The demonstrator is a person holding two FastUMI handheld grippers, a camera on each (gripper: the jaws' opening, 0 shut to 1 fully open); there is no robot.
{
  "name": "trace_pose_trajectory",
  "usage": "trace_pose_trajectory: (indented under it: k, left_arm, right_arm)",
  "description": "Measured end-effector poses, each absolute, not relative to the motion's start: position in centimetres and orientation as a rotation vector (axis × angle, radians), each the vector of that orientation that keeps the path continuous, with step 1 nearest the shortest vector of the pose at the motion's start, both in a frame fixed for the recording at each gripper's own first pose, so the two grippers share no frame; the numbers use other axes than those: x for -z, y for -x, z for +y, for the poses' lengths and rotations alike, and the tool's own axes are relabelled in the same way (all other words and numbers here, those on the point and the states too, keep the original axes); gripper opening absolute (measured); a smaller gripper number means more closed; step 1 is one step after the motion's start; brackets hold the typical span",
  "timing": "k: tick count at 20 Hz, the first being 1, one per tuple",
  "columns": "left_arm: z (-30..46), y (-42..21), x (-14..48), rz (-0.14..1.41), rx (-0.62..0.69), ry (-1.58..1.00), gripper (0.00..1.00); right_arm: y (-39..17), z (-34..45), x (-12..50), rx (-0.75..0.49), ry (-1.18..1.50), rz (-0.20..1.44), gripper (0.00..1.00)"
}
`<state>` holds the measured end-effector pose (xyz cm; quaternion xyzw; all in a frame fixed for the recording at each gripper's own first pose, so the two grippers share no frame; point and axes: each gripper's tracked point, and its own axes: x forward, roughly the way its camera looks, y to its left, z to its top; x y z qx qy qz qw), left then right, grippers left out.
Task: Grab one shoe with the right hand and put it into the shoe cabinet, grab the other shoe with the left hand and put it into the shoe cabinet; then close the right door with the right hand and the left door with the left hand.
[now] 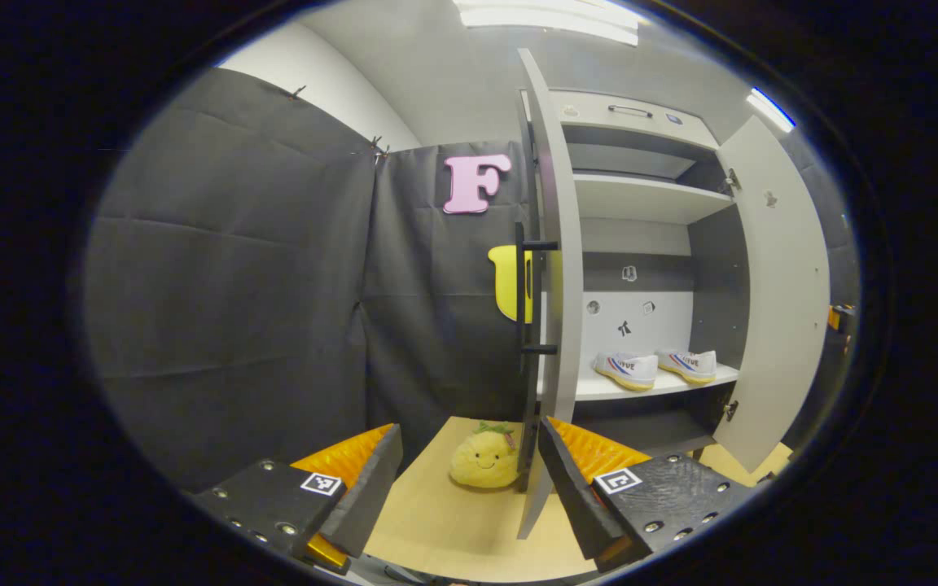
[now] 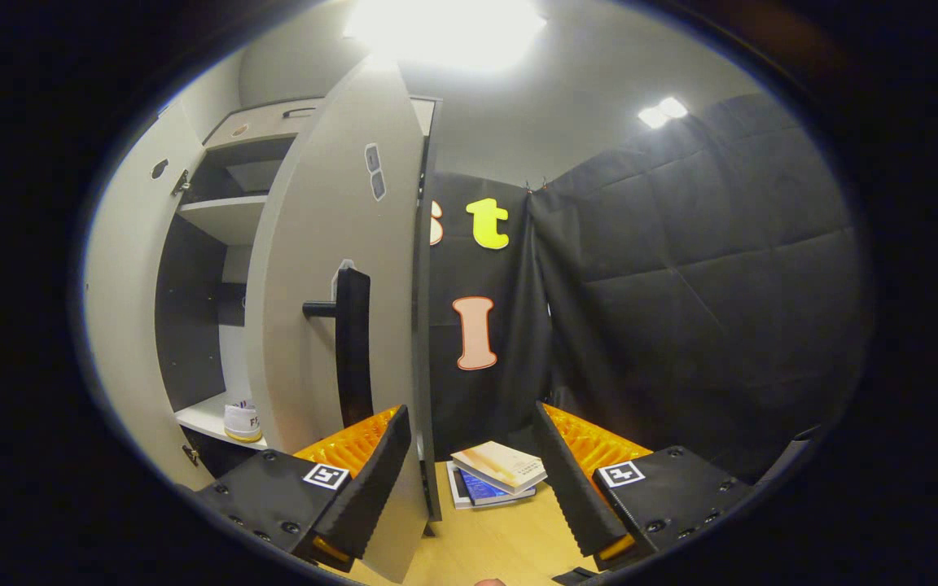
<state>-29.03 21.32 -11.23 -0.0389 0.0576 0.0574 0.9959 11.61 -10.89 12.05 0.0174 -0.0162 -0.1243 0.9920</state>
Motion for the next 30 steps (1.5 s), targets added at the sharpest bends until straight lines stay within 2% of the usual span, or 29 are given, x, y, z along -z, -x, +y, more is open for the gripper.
trace_pose_trajectory:
  k: [5, 7, 8, 13, 15, 16, 18, 27, 28, 30]
  left_arm:
    - [22.3, 29.4, 11.0, 0.114, -0.141, 0.078, 0.96]
    - [22.6, 29.4, 11.2, 0.116, -0.155, 0.079, 0.96]
    - [22.8, 29.5, 11.4, 0.117, -0.164, 0.079, 0.96]
    - [24.6, 30.2, 12.0, 0.127, -0.195, 0.086, 0.96]
    - [24.7, 29.7, 12.3, 0.132, -0.198, 0.088, 0.96]
    - [24.6, 29.5, 12.4, 0.135, -0.197, 0.092, 0.96]
    - [24.9, 28.4, 12.4, 0.135, -0.191, 0.103, 0.96]
    - [27.3, 22.0, 8.7, 0.076, -0.192, 0.177, 0.96]
    - [27.1, 21.5, 8.2, 0.068, -0.183, 0.180, 0.96]
    - [26.7, 20.6, 7.3, 0.054, -0.167, 0.182, 0.96]
  right_arm:
    - [-12.9, -7.3, -12.3, 0.169, -0.050, -0.035, 0.95]
    - [-13.6, -5.8, -12.5, 0.135, -0.052, -0.042, 0.92]
    - [-14.0, -5.2, -12.6, 0.118, -0.053, -0.044, 0.95]
    - [-15.5, -2.4, -12.5, 0.051, -0.045, -0.039, 0.95]
    - [-15.7, -1.9, -12.3, 0.039, -0.037, -0.032, 0.92]
    - [-15.6, -1.8, -12.3, 0.034, -0.039, -0.029, 0.95]
    - [-15.2, -1.8, -12.1, 0.020, -0.046, -0.024, 0.96]
    - [-10.9, -6.0, -9.5, 0.061, -0.022, 0.006, 0.96]
    - [-10.6, -6.9, -9.1, 0.075, -0.024, 0.015, 0.93]
    - [-10.1, -8.1, -8.4, 0.096, -0.041, 0.032, 0.96]
